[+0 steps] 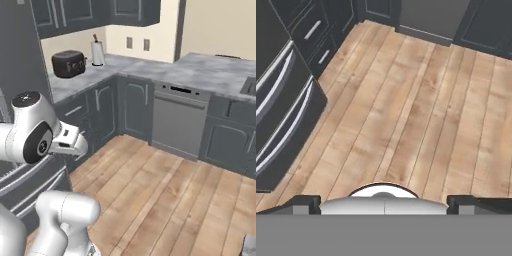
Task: Four empty soda cans are scattered around the kitchen. Gather all the cans and cluster them next to the stove for recycling.
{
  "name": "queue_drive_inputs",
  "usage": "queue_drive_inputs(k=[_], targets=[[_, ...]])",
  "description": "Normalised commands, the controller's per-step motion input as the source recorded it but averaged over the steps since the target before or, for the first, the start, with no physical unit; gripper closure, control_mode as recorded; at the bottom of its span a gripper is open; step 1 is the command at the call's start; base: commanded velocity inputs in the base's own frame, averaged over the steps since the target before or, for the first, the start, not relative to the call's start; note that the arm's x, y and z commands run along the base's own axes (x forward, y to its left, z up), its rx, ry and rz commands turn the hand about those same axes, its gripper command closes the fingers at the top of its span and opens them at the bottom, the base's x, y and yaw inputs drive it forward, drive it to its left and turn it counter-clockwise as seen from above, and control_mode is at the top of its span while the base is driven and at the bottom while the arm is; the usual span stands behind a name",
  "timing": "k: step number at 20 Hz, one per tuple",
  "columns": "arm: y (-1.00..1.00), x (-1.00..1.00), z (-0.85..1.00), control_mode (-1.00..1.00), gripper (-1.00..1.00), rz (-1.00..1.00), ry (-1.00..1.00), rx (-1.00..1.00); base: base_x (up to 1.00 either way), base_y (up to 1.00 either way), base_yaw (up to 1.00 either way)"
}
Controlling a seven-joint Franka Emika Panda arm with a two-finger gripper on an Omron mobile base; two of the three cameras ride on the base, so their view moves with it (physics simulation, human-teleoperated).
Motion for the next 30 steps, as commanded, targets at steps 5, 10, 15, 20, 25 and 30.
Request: queue_drive_inputs(k=[5, 10, 15, 20, 25, 30], targets=[[0.0, 0.0, 0.0, 1.0, -1.0, 0.0, 0.0, 0.0, 0.08, 0.1, -0.48], [0.0, 0.0, 0.0, 1.0, -1.0, 0.0, 0.0, 0.0, 0.0, 0.06, -0.5], [0.0, 0.0, 0.0, 1.0, -1.0, 0.0, 0.0, 0.0, 0.06, 0.11, -0.48], [0.0, 0.0, 0.0, 1.0, -1.0, 0.0, 0.0, 0.0, 0.53, 0.41, -0.32], [0.0, 0.0, 0.0, 1.0, -1.0, 0.0, 0.0, 0.0, 0.7, 0.46, -0.25], [0.0, 0.0, 0.0, 1.0, -1.0, 0.0, 0.0, 0.0, 0.7, 0.34, -0.24]])
